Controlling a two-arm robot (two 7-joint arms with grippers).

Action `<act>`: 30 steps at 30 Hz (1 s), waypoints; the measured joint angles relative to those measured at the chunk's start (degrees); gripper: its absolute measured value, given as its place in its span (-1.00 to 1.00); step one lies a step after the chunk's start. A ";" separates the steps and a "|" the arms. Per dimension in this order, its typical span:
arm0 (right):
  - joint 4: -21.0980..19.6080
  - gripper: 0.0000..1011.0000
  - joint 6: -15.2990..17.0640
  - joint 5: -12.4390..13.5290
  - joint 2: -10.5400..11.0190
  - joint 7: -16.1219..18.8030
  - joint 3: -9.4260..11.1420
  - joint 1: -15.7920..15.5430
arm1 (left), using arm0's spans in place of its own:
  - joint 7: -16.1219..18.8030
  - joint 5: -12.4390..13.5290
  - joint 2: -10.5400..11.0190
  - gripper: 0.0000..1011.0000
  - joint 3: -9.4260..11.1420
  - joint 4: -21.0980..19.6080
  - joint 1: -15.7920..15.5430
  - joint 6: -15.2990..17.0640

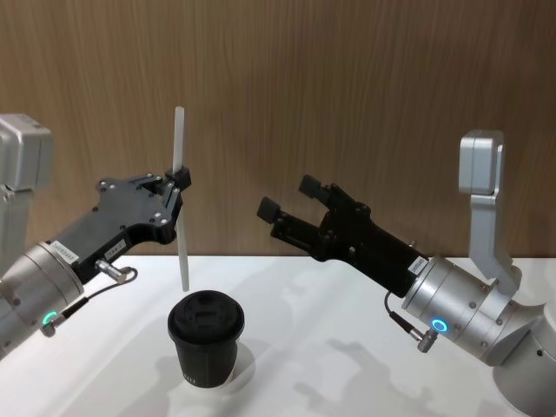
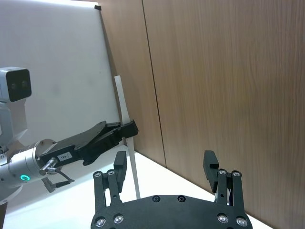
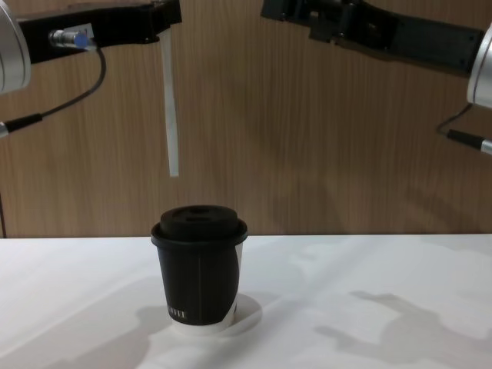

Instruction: Pick up the straw with one hand, pass it to the other hand, and insert it into the cup.

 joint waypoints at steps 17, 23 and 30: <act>0.00 0.98 0.00 0.00 0.00 0.00 0.00 0.00 | -0.62 1.96 -1.47 -1.00 0.17 2.39 0.07 -1.43; 0.00 0.98 0.00 0.00 0.00 0.00 0.00 0.00 | -0.76 2.88 -2.33 -0.99 0.52 3.61 -0.32 -2.06; 0.00 0.98 0.00 0.00 0.00 0.00 -0.01 0.00 | -1.18 3.77 -3.44 -1.00 0.98 5.24 -1.12 -2.78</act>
